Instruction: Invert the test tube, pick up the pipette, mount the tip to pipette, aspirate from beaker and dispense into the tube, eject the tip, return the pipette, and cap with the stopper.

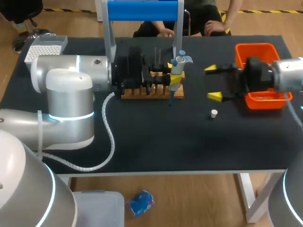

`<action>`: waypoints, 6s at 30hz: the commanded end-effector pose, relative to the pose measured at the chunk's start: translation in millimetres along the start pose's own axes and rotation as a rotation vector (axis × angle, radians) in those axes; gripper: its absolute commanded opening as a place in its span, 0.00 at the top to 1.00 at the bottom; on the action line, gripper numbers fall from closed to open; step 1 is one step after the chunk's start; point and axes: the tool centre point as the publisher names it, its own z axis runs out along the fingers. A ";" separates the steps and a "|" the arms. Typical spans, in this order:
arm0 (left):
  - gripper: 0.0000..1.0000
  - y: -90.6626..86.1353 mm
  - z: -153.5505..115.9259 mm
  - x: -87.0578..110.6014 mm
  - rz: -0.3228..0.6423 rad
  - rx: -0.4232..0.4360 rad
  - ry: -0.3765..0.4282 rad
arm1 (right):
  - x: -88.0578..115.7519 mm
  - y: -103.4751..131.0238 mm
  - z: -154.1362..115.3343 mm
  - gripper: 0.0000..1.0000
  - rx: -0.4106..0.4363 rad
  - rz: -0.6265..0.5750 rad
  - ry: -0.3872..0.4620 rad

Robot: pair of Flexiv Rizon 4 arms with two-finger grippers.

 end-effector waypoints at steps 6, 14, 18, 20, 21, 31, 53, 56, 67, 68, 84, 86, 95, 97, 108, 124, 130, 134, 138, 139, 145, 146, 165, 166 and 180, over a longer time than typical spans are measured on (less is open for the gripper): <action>1.00 0.5 1.5 1.1 0.002 0.003 -0.007 | 39.2 -35.6 -86.2 0.00 0.044 0.093 -0.135; 1.00 0.5 1.5 1.1 0.002 0.003 -0.007 | 55.3 -68.9 -90.0 0.00 0.053 0.173 -0.205; 1.00 0.5 1.5 1.1 0.002 0.003 -0.007 | 60.2 -80.9 -84.1 0.00 0.085 0.183 -0.218; 1.00 0.5 1.5 1.1 0.002 0.003 -0.007 | 58.7 -81.3 -83.8 0.00 0.077 0.180 -0.217; 1.00 0.5 1.5 1.1 0.002 0.003 -0.007 | 58.7 -81.3 -83.8 0.00 0.077 0.180 -0.217; 1.00 -3.3 0.7 -1.4 0.004 0.000 0.003 | 36.5 -63.1 -69.5 0.00 0.090 0.158 -0.177; 1.00 -36.8 -59.9 -64.7 0.027 -0.128 -0.022 | -71.1 -2.7 2.7 0.00 0.053 0.054 -0.164; 1.00 -36.8 -59.9 -64.7 0.027 -0.128 -0.022 | -71.1 -2.7 2.7 0.00 0.053 0.054 -0.164; 1.00 -36.8 -59.9 -64.7 0.027 -0.128 -0.022 | -71.1 -2.7 2.7 0.00 0.053 0.054 -0.164; 1.00 -36.1 -62.3 -69.4 0.029 -0.127 -0.030 | -75.3 -3.1 4.2 0.00 0.055 0.060 -0.172; 1.00 -46.4 -98.0 -146.8 0.056 -0.173 -0.159 | -152.7 21.8 46.6 0.00 0.106 0.086 -0.280; 1.00 -45.6 -100.9 -153.4 0.055 -0.171 -0.167 | -160.8 26.1 51.2 0.00 0.105 0.081 -0.290; 1.00 -44.0 -105.6 -177.1 0.051 -0.179 -0.203 | -191.7 42.8 75.9 0.00 0.087 0.035 -0.310; 1.00 -44.0 -105.6 -177.1 0.051 -0.179 -0.203 | -191.7 42.8 75.9 0.00 0.087 0.035 -0.310; 1.00 -44.0 -105.6 -177.1 0.051 -0.179 -0.203 | -191.7 42.8 75.9 0.00 0.087 0.035 -0.310; 1.00 -42.4 -127.0 -231.8 0.023 -0.201 -0.367 | -214.9 61.9 112.3 0.00 0.110 0.051 -0.334; 1.00 -39.3 -125.9 -245.6 0.013 -0.201 -0.386 | -226.0 63.3 123.8 0.00 0.098 0.070 -0.360; 1.00 -36.9 -124.8 -249.9 0.006 -0.205 -0.393 | -229.2 63.2 127.7 0.00 0.092 0.084 -0.371; 1.00 -36.3 -124.7 -250.4 0.000 -0.220 -0.399 | -227.8 63.8 127.1 0.00 0.099 0.086 -0.376; 1.00 -36.3 -124.7 -250.4 0.000 -0.220 -0.399 | -227.8 63.8 127.1 0.00 0.099 0.086 -0.376; 1.00 -36.3 -124.7 -250.4 0.000 -0.220 -0.399 | -227.8 63.8 127.1 0.00 0.099 0.086 -0.376; 1.00 -36.3 -124.7 -250.4 0.000 -0.220 -0.399 | -227.8 63.8 127.1 0.00 0.099 0.086 -0.376; 1.00 -25.6 -157.6 -305.9 -0.054 -0.248 -0.540 | -227.8 63.8 127.1 0.00 0.099 0.086 -0.376; 1.00 -25.7 -159.4 -311.1 -0.054 -0.254 -0.546 | -227.8 63.8 127.1 0.00 0.099 0.086 -0.376; 1.00 -23.9 -165.9 -329.6 -0.071 -0.290 -0.570 | -227.8 63.8 127.1 0.00 0.099 0.086 -0.376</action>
